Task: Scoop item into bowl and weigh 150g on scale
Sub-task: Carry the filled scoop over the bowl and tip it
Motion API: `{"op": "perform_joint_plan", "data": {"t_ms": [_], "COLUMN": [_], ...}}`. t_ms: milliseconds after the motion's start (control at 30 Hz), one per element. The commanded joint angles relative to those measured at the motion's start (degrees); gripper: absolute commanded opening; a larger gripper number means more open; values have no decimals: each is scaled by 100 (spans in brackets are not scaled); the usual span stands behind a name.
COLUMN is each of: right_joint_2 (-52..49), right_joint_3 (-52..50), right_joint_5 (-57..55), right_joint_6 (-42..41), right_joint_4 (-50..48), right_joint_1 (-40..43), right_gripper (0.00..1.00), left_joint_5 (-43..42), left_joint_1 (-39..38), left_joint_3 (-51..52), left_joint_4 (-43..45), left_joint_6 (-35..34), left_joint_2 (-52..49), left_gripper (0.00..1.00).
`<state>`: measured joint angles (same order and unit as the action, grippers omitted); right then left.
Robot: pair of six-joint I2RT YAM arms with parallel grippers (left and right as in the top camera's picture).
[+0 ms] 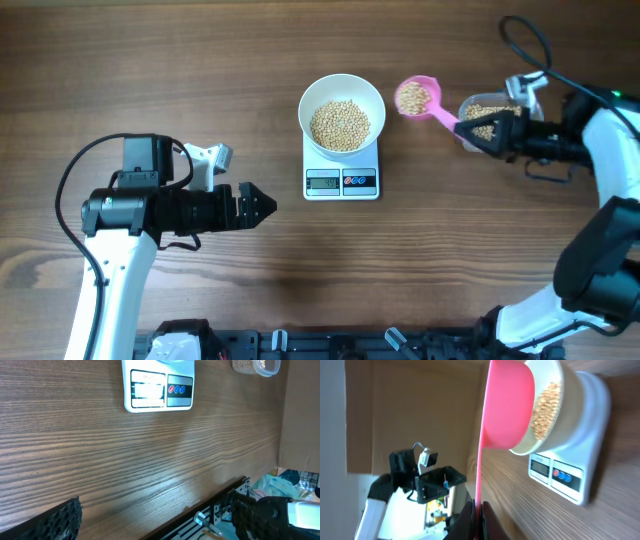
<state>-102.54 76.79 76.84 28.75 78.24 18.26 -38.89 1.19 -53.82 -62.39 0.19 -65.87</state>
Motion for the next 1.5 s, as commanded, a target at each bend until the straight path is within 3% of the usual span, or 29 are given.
{"op": "perform_joint_plan", "data": {"t_ms": [0, 133, 267, 400, 1000, 1467], "right_joint_2": [81, 87, 127, 262, 393, 533], "right_joint_3": [345, 697, 1032, 1073, 1075, 1075], "right_joint_5": [431, 323, -852, -1725, -2791, -4988], "right_joint_6": [-177, -1097, -2332, -2839, -2433, -2142], "right_joint_4": [-282, -955, -1738, -2234, -2671, -3049], "right_joint_1": [-372, -673, -994, -1440, -2109, -3088], "right_gripper": [4, 4, 4, 4, 4, 4], "left_joint_5": [0, 0, 0, 0, 0, 0], "left_joint_1": [15, 15, 15, 15, 15, 15], "left_joint_3": [24, 24, 24, 24, 24, 24], "left_joint_4": [-2, -2, -2, -2, -2, -2], "left_joint_6": [109, 109, 109, 109, 109, 109], "left_joint_2": [-48, -48, -48, -48, -48, -48], "left_gripper": [100, 100, 100, 100, 100, 100]}}
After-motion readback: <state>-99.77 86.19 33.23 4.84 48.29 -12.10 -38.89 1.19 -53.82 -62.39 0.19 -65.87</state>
